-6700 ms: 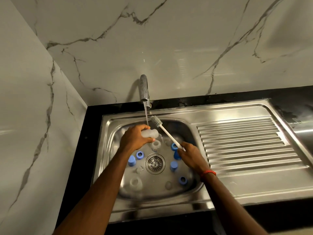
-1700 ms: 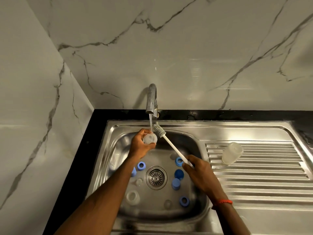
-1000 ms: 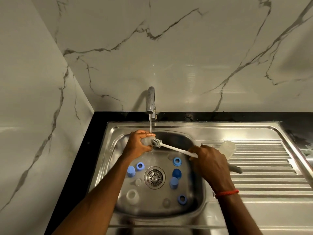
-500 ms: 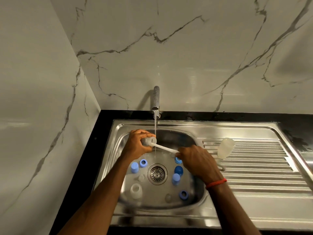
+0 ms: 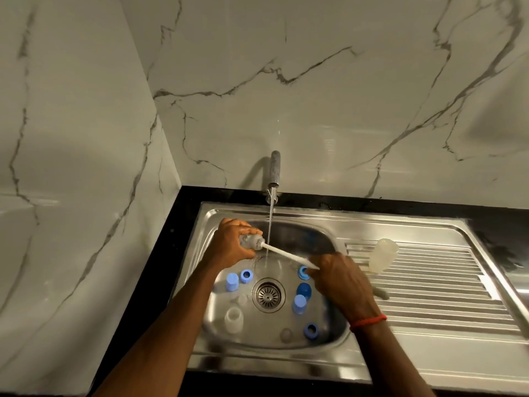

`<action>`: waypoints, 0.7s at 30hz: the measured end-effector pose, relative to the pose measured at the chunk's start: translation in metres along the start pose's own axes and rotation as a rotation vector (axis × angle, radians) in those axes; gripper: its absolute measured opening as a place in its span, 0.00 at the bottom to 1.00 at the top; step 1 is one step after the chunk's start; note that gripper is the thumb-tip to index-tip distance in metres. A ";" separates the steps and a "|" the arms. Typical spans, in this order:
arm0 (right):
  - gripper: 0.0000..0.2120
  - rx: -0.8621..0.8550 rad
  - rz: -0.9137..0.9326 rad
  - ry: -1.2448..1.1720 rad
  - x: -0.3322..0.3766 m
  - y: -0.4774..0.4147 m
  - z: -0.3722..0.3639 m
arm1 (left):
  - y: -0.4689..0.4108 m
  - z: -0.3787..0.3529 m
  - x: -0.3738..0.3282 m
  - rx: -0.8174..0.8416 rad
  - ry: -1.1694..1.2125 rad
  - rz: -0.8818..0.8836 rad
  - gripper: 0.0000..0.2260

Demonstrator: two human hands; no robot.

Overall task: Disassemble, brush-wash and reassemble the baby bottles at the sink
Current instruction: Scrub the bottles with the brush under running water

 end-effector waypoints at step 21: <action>0.14 -0.040 -0.142 0.011 -0.040 0.015 0.018 | 0.018 0.032 0.037 -0.223 0.224 0.305 0.22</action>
Point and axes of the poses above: each hand's wrist, its own y-axis away from the middle knuckle, its own z-axis out of the back of the hand, x = y × z, the point moved 8 cm from there along -y, towards the middle knuckle, and after that the axes turned 4 degrees about -z, right-handed, at the moved point
